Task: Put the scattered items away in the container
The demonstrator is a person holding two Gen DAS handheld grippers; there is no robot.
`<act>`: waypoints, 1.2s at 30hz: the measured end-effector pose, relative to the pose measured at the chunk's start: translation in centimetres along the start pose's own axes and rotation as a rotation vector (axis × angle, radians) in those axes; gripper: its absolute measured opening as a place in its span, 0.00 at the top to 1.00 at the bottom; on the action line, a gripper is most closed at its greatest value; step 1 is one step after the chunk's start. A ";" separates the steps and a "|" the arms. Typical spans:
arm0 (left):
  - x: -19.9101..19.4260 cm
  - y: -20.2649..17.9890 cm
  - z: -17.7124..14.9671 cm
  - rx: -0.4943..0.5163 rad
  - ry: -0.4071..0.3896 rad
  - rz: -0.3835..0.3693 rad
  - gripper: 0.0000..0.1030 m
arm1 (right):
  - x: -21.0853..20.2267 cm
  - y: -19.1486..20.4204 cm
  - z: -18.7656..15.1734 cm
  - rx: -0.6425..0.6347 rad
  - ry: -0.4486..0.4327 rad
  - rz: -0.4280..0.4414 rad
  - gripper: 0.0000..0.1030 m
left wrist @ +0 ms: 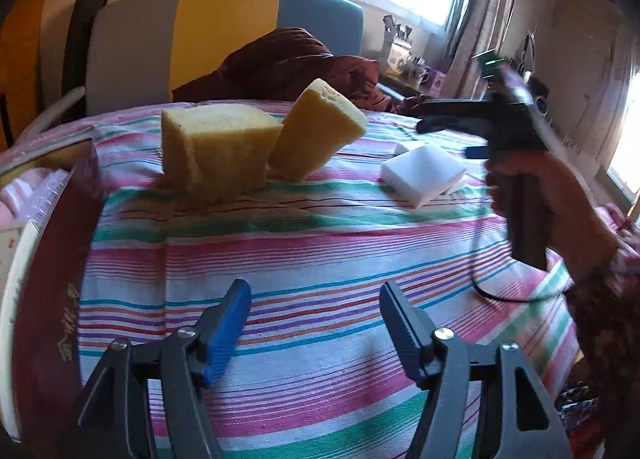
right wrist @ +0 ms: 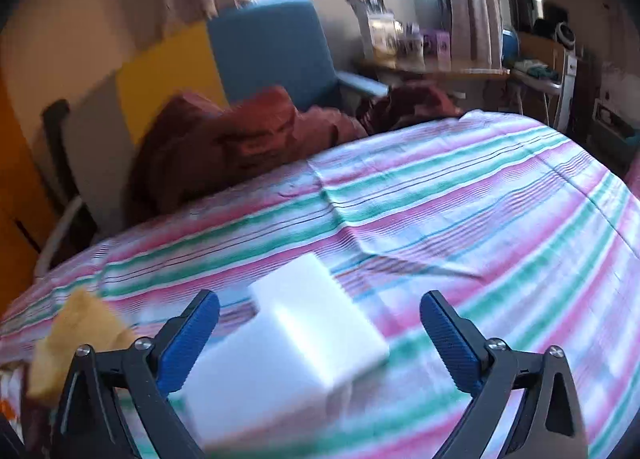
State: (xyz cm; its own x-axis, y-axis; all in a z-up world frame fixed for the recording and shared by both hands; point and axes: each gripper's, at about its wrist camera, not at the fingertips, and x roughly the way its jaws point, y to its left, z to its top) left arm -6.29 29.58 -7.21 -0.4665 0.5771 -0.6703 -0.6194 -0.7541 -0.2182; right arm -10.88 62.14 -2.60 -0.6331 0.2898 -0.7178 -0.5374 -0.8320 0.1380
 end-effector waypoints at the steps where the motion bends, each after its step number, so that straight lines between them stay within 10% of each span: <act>1: 0.0 0.1 0.0 -0.002 -0.002 -0.014 0.27 | 1.1 0.2 0.6 -0.018 0.027 -0.012 0.14; 7: 0.2 -0.4 -0.1 0.016 0.003 -0.022 0.22 | 4.1 -0.2 -0.4 0.044 0.161 0.100 0.31; 17: -0.3 -1.1 -0.2 0.036 0.003 0.017 0.22 | -5.1 0.2 -4.5 -0.058 0.068 0.173 0.38; 25: -2.1 -0.8 -1.2 -0.058 0.025 -0.112 0.23 | -11.5 0.8 -12.6 -0.113 0.086 0.306 0.33; 27: -2.3 -1.0 -1.3 -0.086 0.035 -0.148 0.23 | -12.8 0.9 -14.7 -0.138 0.041 0.245 0.17; 36: -2.0 -3.7 0.8 -0.090 0.055 -0.184 0.23 | -15.7 -2.2 -17.9 -0.021 -0.038 0.244 0.15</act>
State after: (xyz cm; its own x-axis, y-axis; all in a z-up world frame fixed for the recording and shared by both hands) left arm -3.60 31.51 -4.49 -0.3143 0.6917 -0.6502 -0.6307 -0.6640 -0.4016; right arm 10.23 51.01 -3.81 -0.7633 0.0967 -0.6388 -0.3546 -0.8892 0.2891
